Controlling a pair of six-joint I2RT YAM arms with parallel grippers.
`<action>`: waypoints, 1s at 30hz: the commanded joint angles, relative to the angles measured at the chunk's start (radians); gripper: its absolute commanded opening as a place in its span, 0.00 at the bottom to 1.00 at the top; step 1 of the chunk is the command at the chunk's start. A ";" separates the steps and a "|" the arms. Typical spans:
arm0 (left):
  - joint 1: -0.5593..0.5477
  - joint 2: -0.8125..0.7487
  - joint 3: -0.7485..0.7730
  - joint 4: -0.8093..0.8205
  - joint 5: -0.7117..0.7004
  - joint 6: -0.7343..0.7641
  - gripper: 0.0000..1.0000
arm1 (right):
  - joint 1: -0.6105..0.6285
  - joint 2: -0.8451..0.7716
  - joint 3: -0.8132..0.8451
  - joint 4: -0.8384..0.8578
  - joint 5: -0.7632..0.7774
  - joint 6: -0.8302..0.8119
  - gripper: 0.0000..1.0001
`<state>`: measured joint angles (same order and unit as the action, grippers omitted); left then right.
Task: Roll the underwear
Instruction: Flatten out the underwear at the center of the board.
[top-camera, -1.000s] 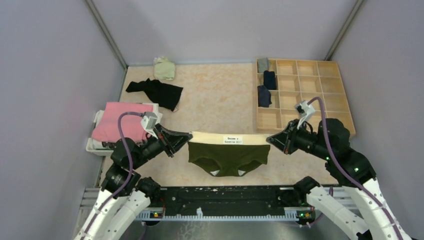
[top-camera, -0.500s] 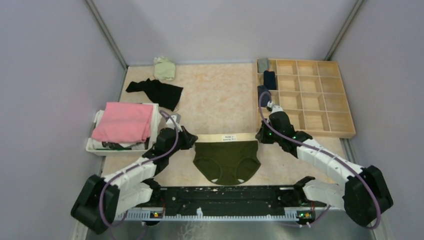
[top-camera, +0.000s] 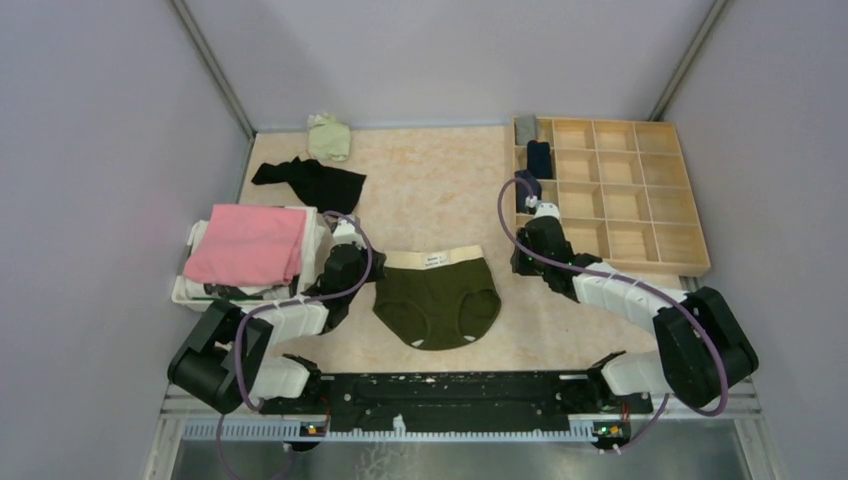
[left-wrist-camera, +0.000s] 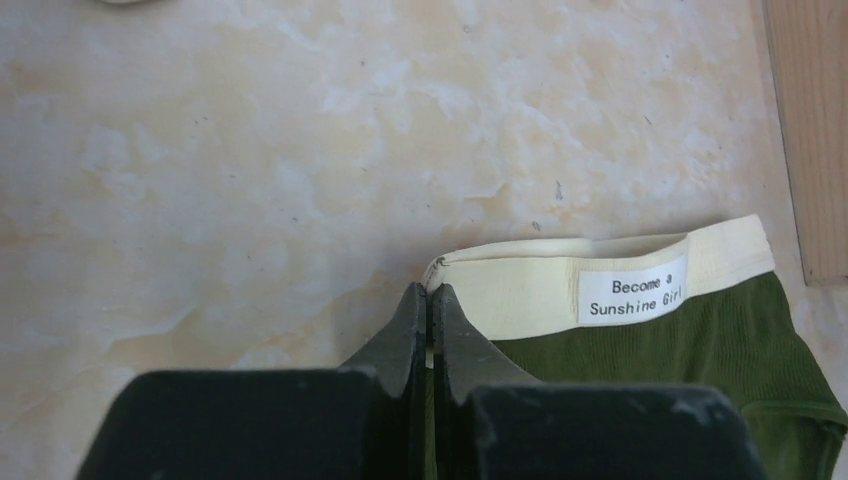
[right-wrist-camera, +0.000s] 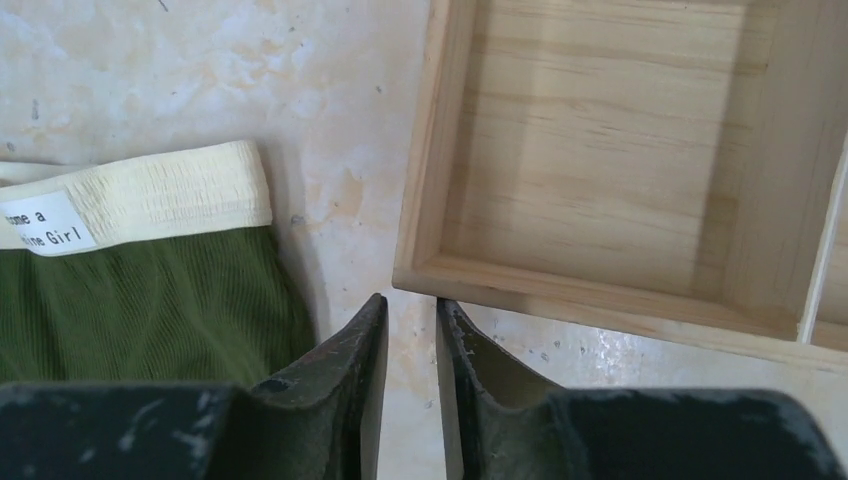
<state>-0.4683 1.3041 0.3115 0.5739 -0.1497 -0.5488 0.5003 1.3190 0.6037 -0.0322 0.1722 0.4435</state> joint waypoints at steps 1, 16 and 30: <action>0.002 0.019 0.070 0.016 -0.073 0.043 0.03 | -0.004 -0.001 0.075 0.055 0.088 -0.040 0.27; 0.002 -0.095 0.194 -0.337 -0.270 0.011 0.55 | -0.002 -0.070 0.129 0.034 -0.337 -0.069 0.25; -0.037 -0.085 0.059 -0.057 0.198 0.027 0.00 | 0.015 0.211 0.291 0.044 -0.410 -0.042 0.04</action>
<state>-0.4934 1.1381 0.3988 0.3840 -0.0910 -0.5323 0.5018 1.4689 0.8112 -0.0238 -0.2073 0.3943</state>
